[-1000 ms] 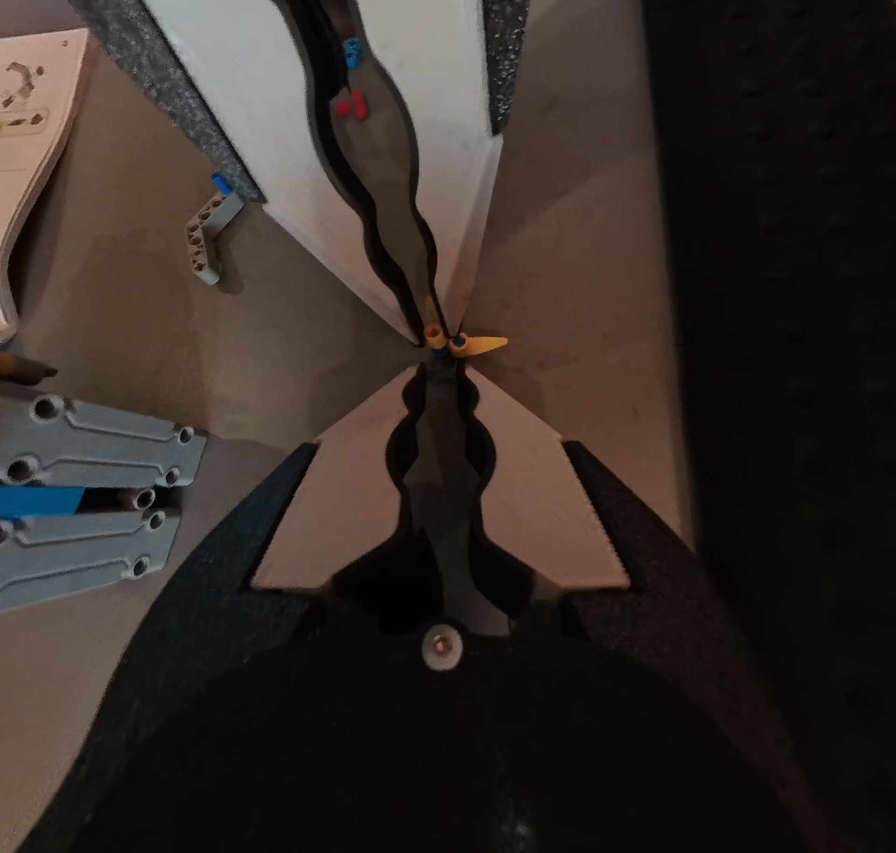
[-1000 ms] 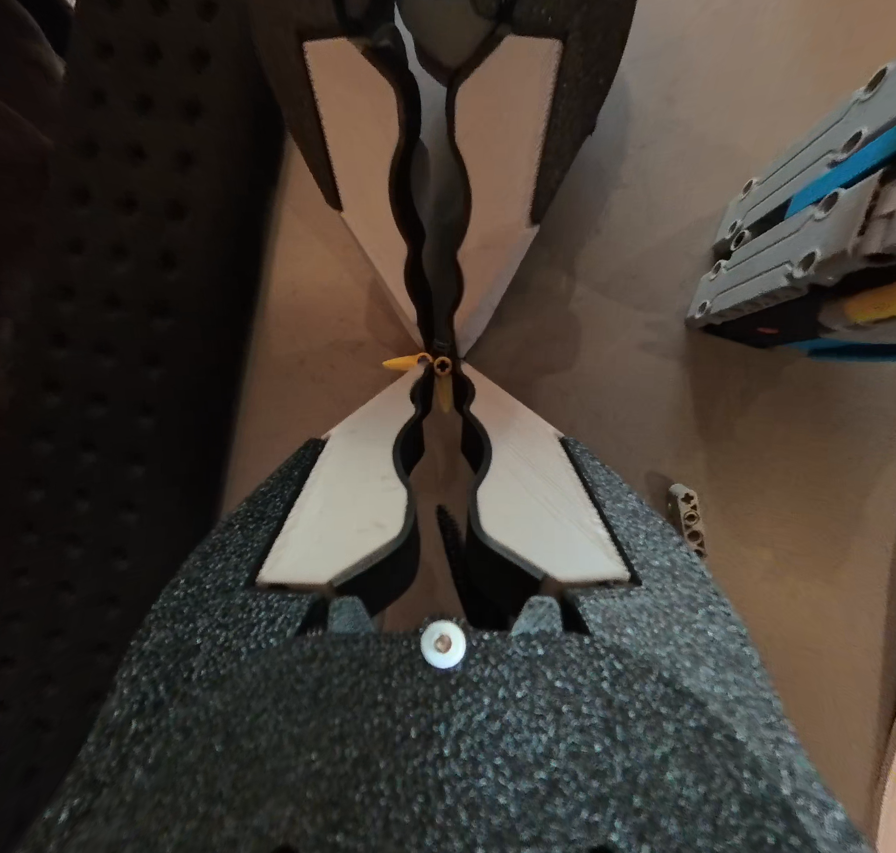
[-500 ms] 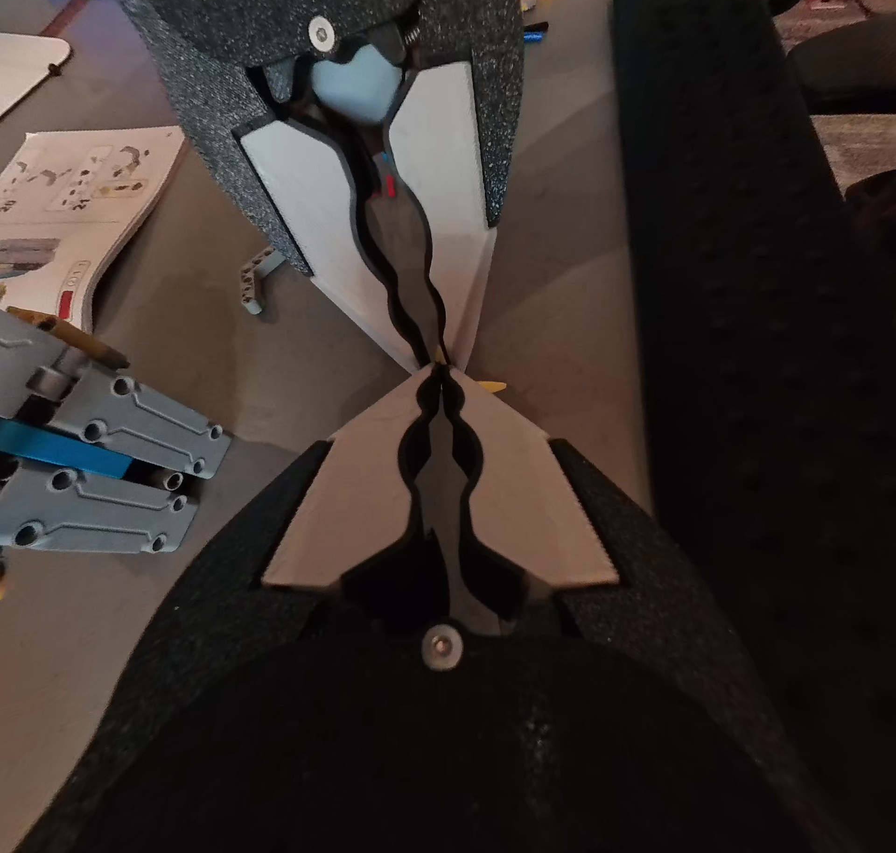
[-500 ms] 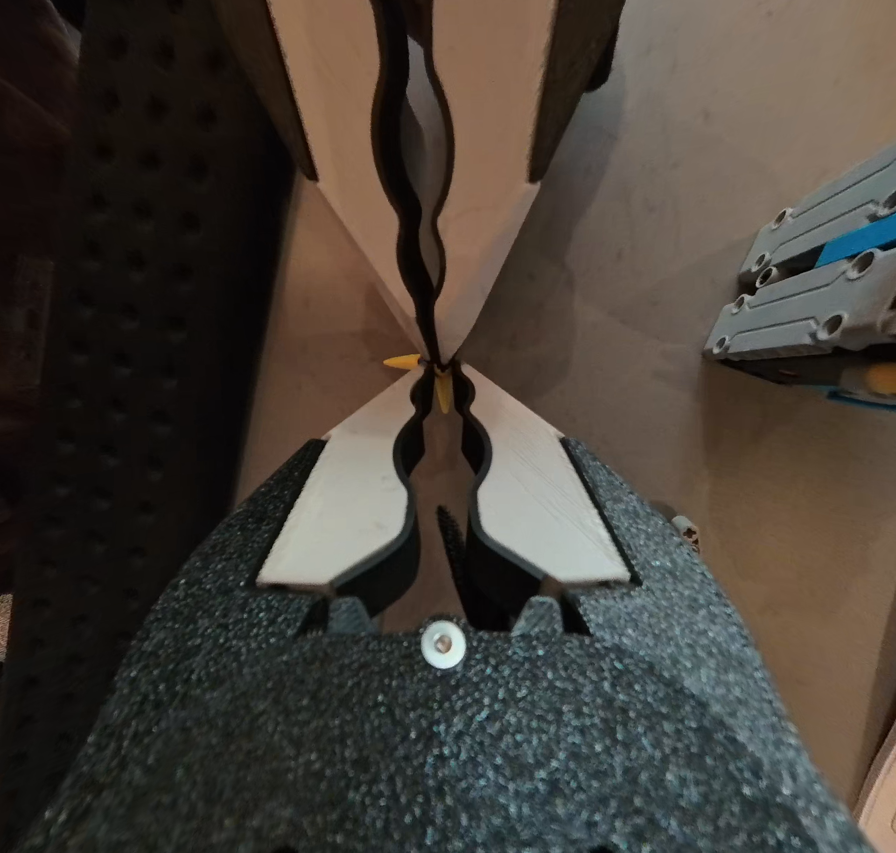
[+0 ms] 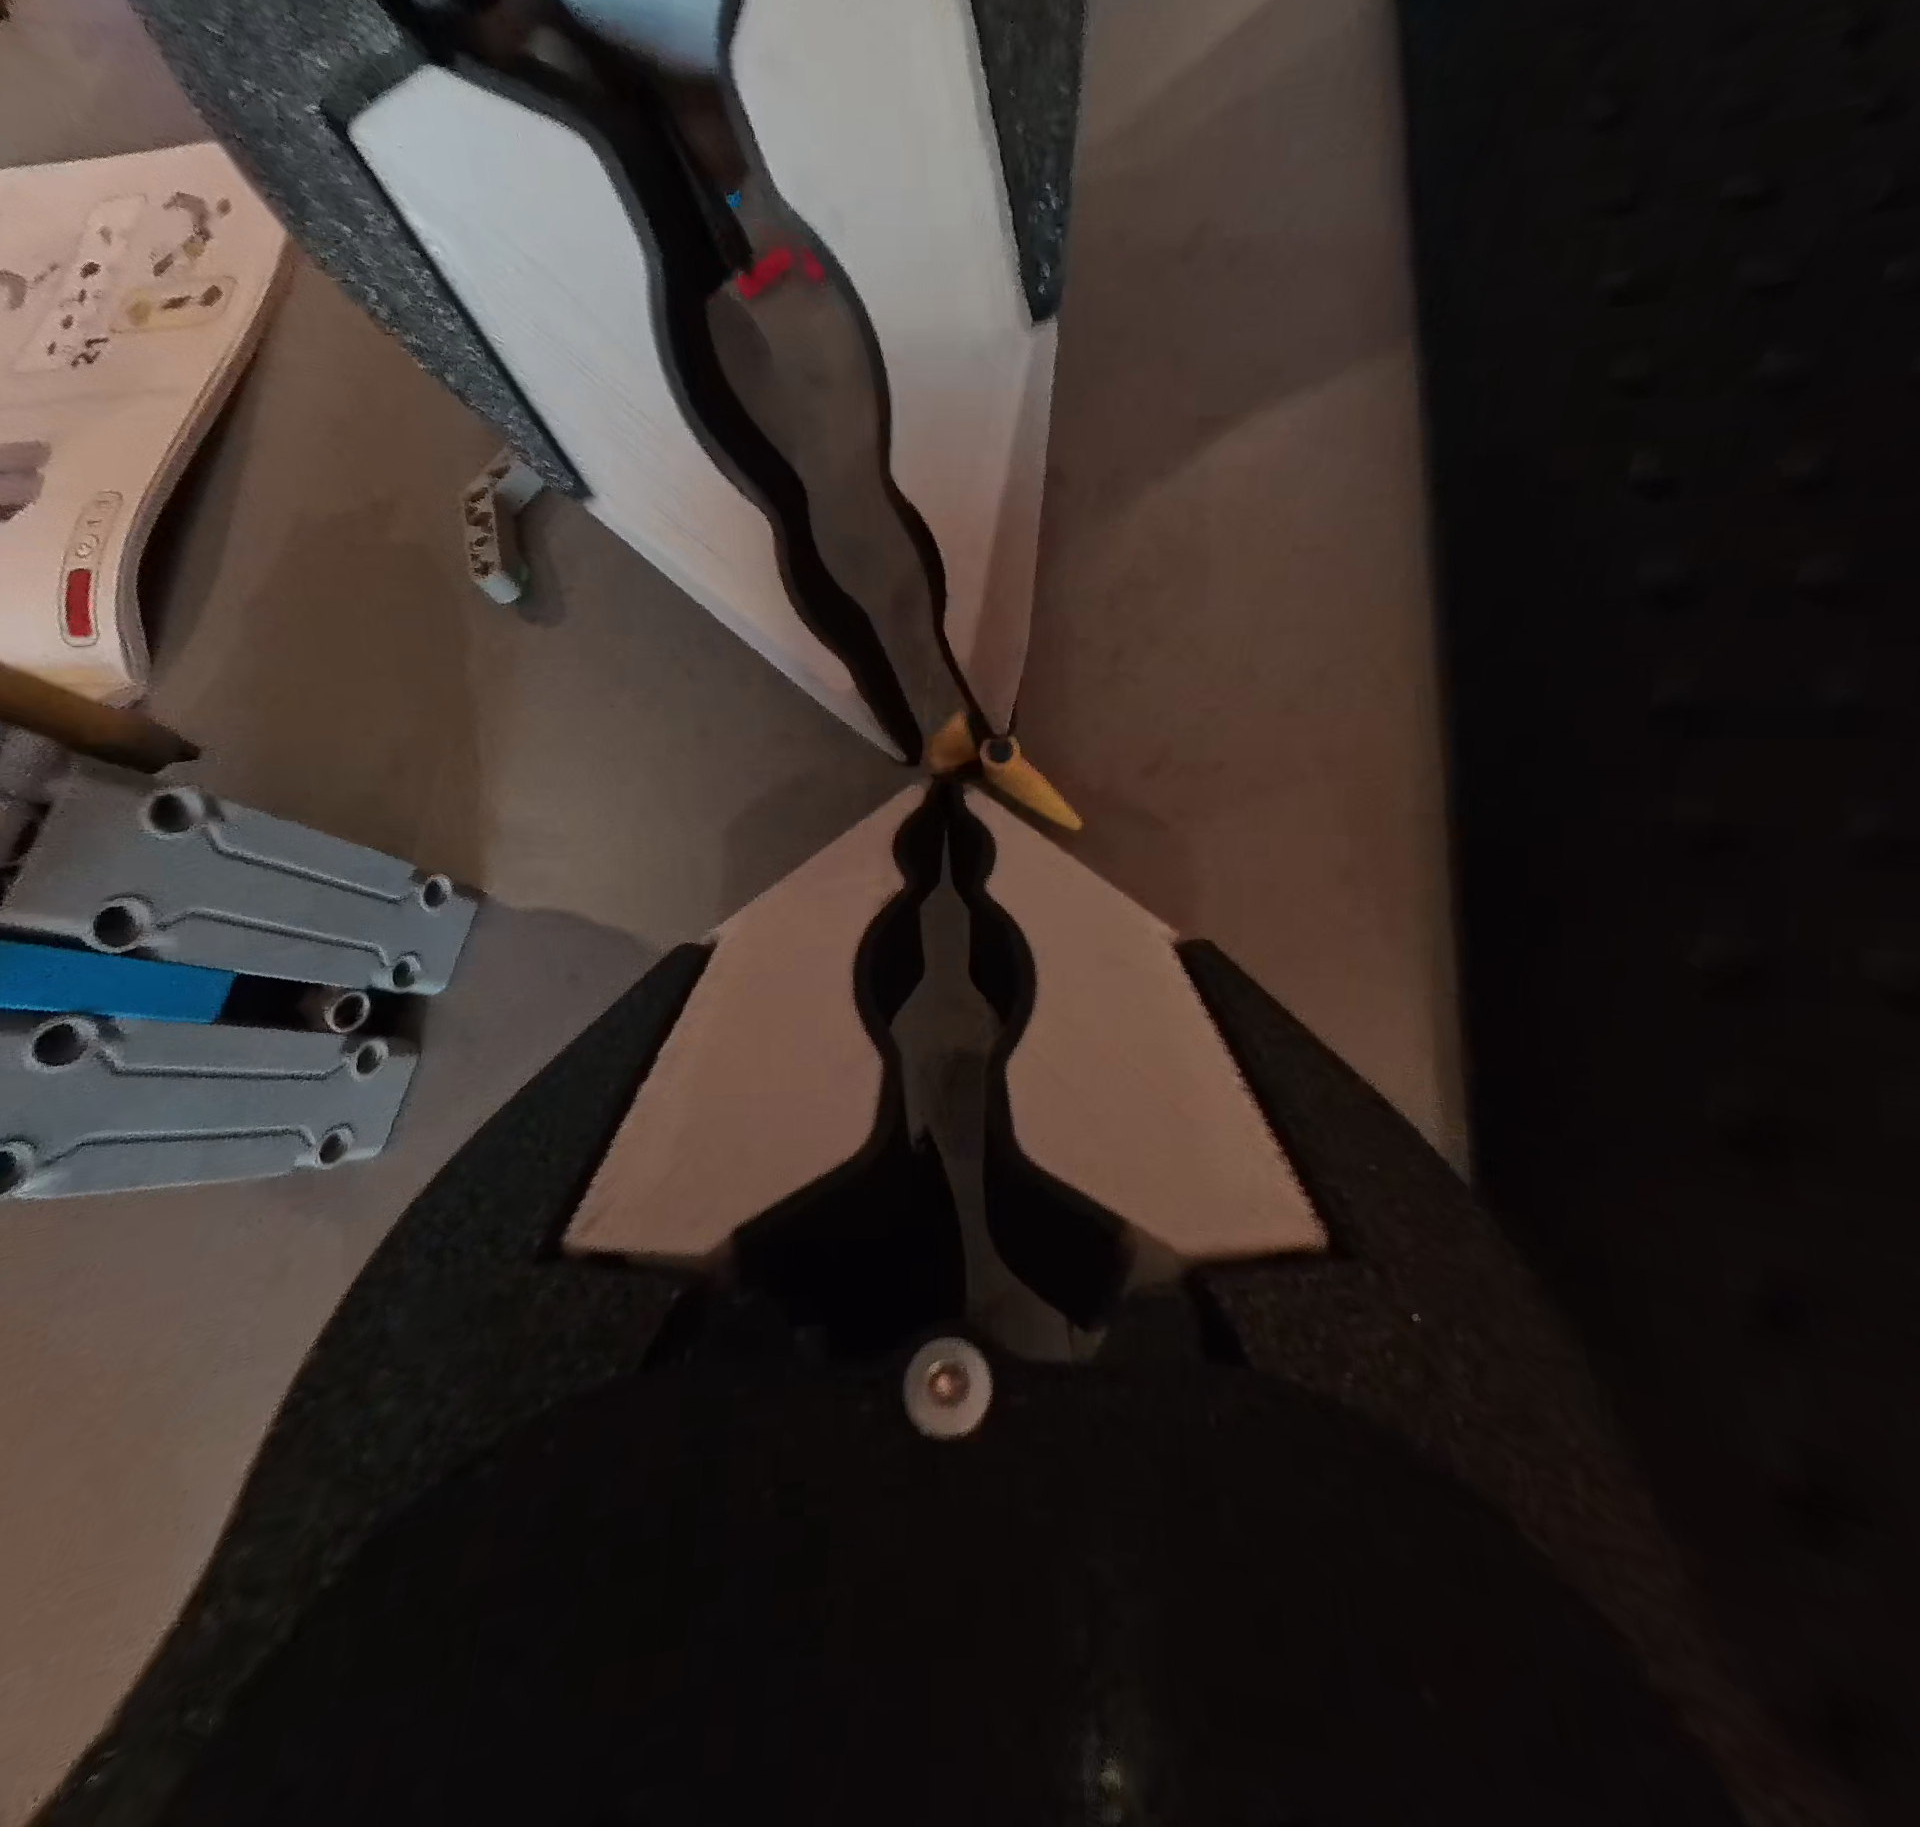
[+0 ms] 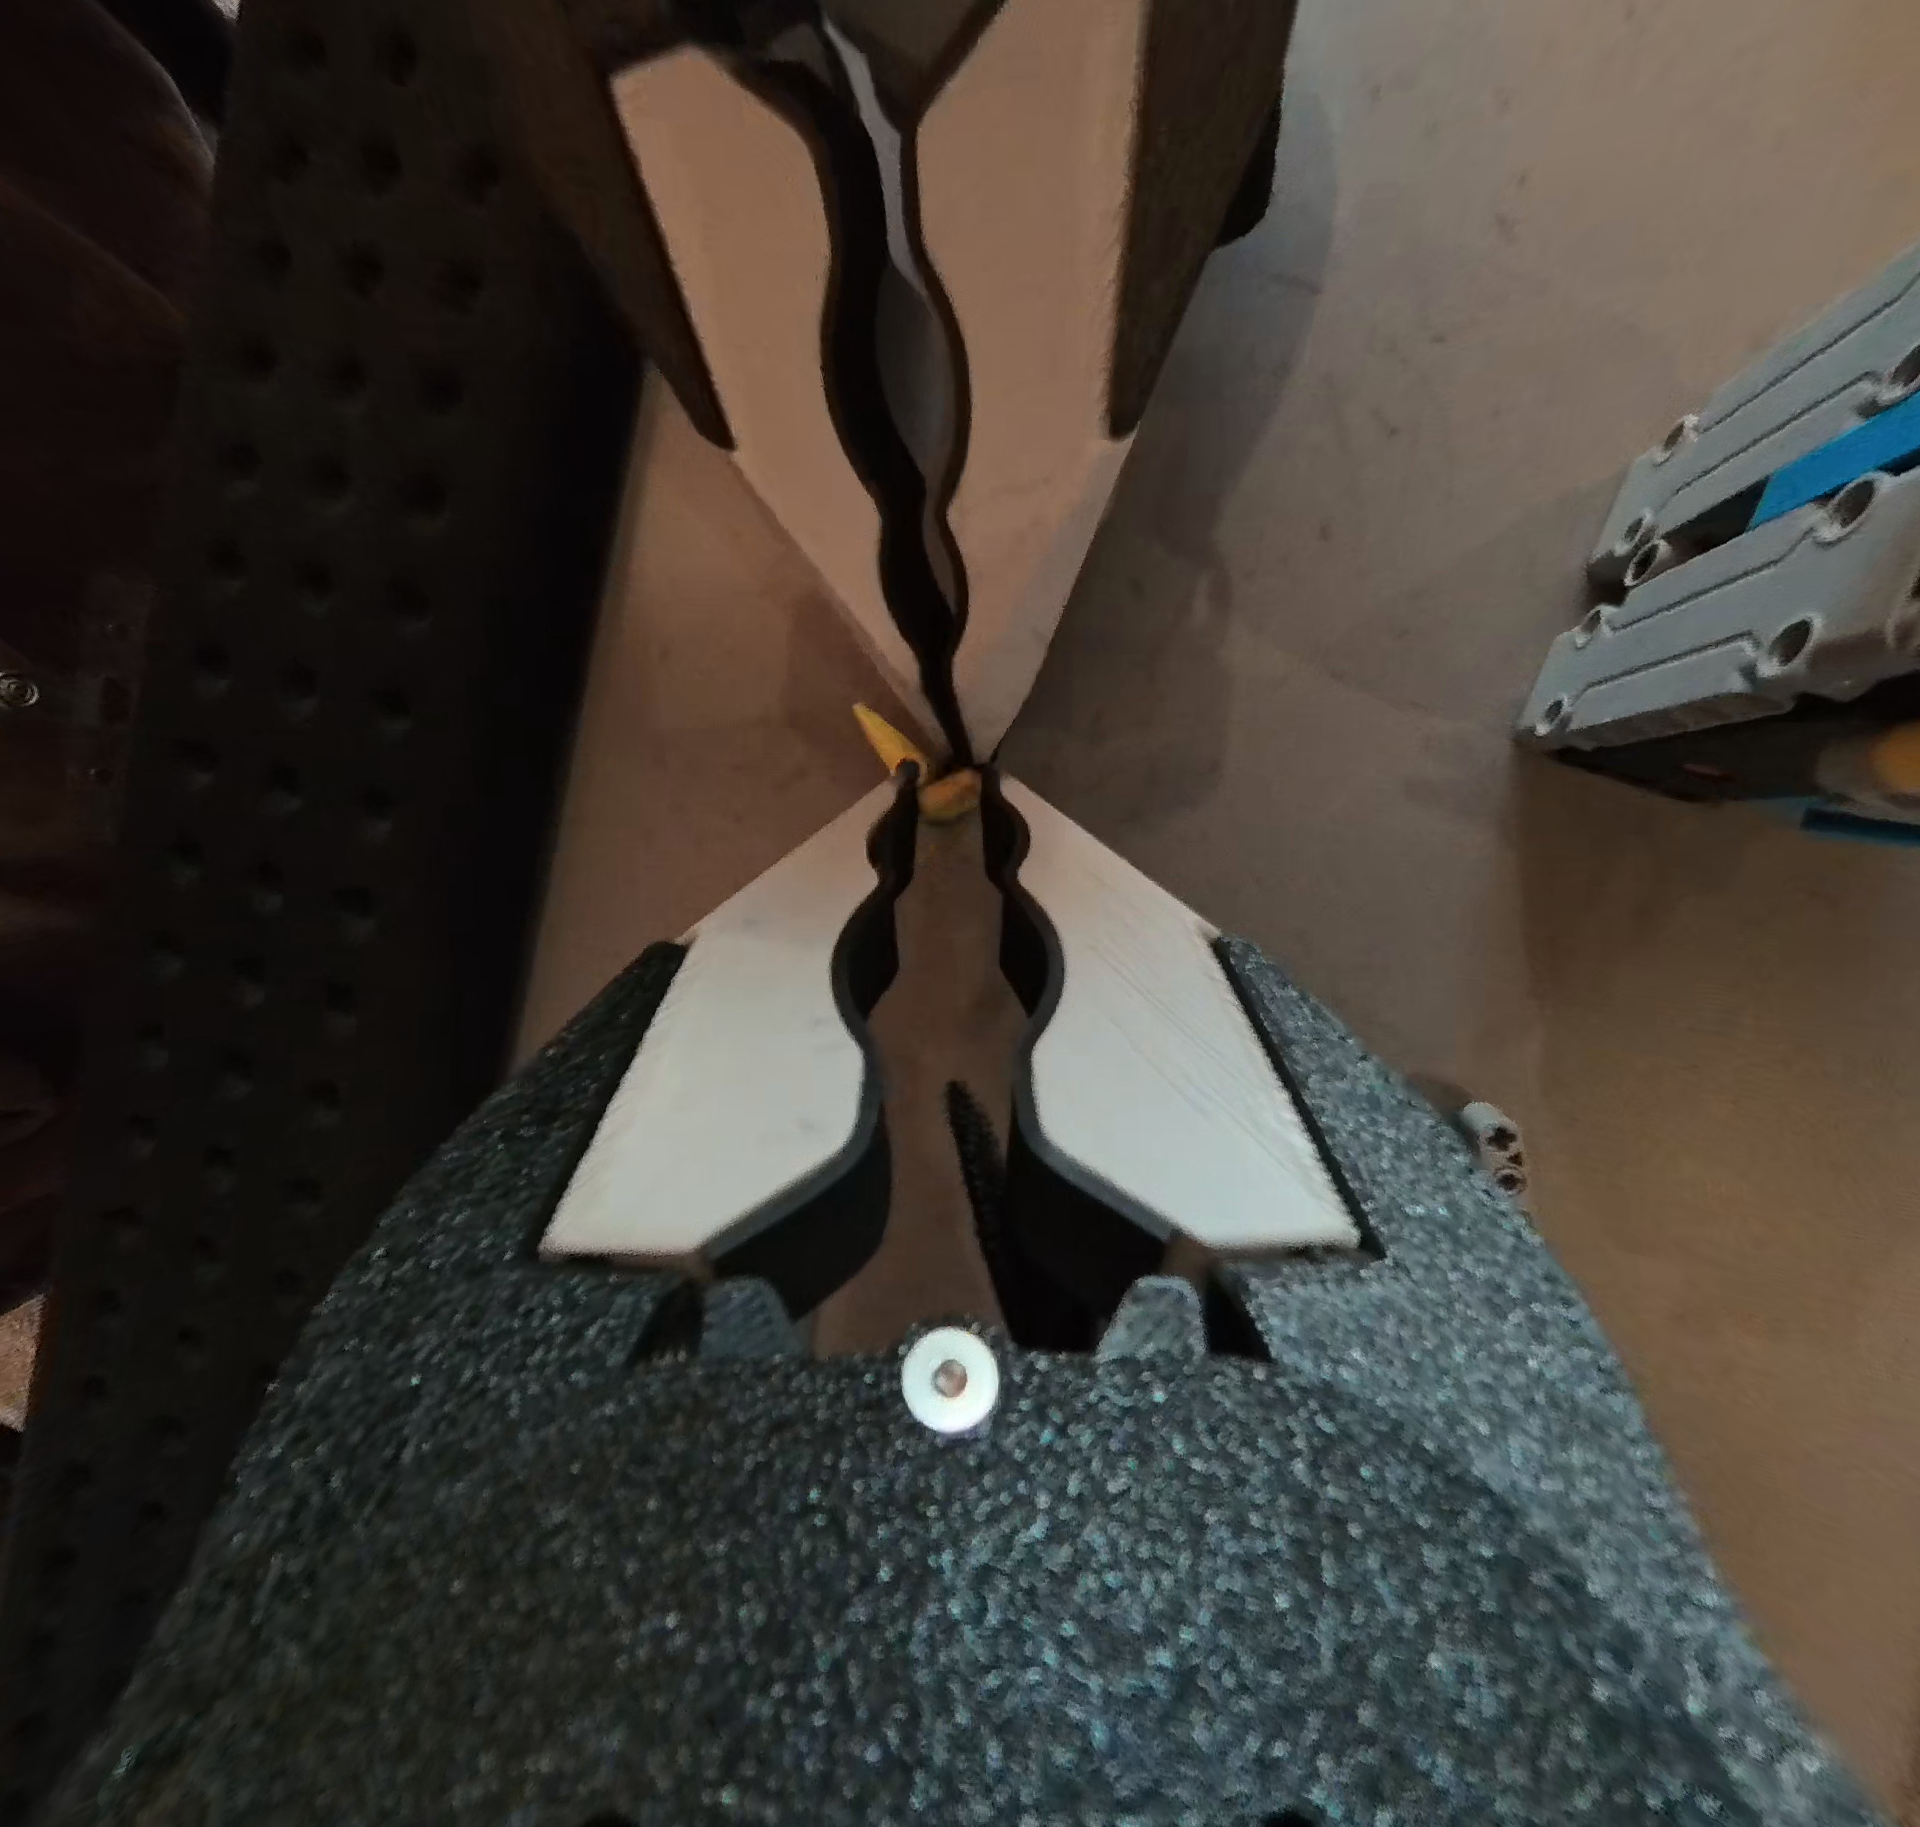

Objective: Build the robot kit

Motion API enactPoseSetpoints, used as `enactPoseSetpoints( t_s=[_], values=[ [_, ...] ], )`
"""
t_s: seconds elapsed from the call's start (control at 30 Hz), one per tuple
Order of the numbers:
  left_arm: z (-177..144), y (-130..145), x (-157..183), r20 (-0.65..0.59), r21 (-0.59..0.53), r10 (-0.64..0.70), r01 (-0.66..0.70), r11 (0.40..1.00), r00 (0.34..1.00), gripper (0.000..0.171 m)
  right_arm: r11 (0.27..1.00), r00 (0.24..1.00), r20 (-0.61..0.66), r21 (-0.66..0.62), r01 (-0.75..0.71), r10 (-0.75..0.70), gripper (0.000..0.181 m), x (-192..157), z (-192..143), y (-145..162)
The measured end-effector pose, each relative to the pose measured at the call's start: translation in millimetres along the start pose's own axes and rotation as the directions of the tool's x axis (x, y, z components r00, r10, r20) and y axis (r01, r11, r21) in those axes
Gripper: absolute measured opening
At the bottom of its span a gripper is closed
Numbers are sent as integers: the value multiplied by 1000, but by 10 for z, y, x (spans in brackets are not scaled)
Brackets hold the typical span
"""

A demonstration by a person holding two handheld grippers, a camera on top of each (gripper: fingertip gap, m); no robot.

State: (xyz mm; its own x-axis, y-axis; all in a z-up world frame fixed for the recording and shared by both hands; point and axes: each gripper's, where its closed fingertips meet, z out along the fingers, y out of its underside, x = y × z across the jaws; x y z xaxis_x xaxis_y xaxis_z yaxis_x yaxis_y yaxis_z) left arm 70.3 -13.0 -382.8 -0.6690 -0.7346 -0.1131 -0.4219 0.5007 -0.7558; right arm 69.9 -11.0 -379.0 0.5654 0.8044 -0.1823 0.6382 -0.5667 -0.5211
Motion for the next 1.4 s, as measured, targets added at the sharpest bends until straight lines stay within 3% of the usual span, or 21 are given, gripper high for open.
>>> enactPoseSetpoints(
  t_s=[0.27, 0.4, 0.6, 0.73, 0.9, 1.07, 1.2, 1.3, 1.4],
  values=[
    [-87, 0, -64, 31, 24, -33, 32, 999, 999, 0, 999, 998, -37, 24, -40, 40, 10, 6, -93, 122],
    [-136, -18, -73, 36, 42, -75, 74, 996, 996, 0, 993, 994, -85, 101, -61, 70, 1, -1, -146, 141],
    [-84, -43, -74, 59, 24, -58, 56, 998, 997, 1, 959, 955, -225, 249, -135, 193, 11, 254, -364, 200],
    [-22, -31, -139, 86, -26, -40, 42, 999, 995, 2, 951, 932, -227, 196, -240, 283, 18, 388, -255, 354],
    [-70, -56, -157, 111, -8, -72, 74, 997, 991, 2, 932, 906, -266, 249, -264, 328, 18, 269, -200, 303],
    [24, -12, -265, 128, -31, -77, 82, 996, 989, 3, 912, 887, -275, 289, -292, 371, 23, 362, -120, 291],
    [62, -28, -398, 165, -33, -116, 123, 992, 979, 6, 930, 881, -336, 267, -252, 334, 12, 434, -109, 282],
    [24, -83, -409, 206, -8, -76, 79, 997, 976, 9, 916, 883, -299, 293, -275, 361, 6, 414, -114, 279],
    [-78, -204, -342, 268, 36, 56, -68, 997, 962, 16, 811, 898, -50, 454, -369, 437, 6, 254, -227, 60]
  ],
)
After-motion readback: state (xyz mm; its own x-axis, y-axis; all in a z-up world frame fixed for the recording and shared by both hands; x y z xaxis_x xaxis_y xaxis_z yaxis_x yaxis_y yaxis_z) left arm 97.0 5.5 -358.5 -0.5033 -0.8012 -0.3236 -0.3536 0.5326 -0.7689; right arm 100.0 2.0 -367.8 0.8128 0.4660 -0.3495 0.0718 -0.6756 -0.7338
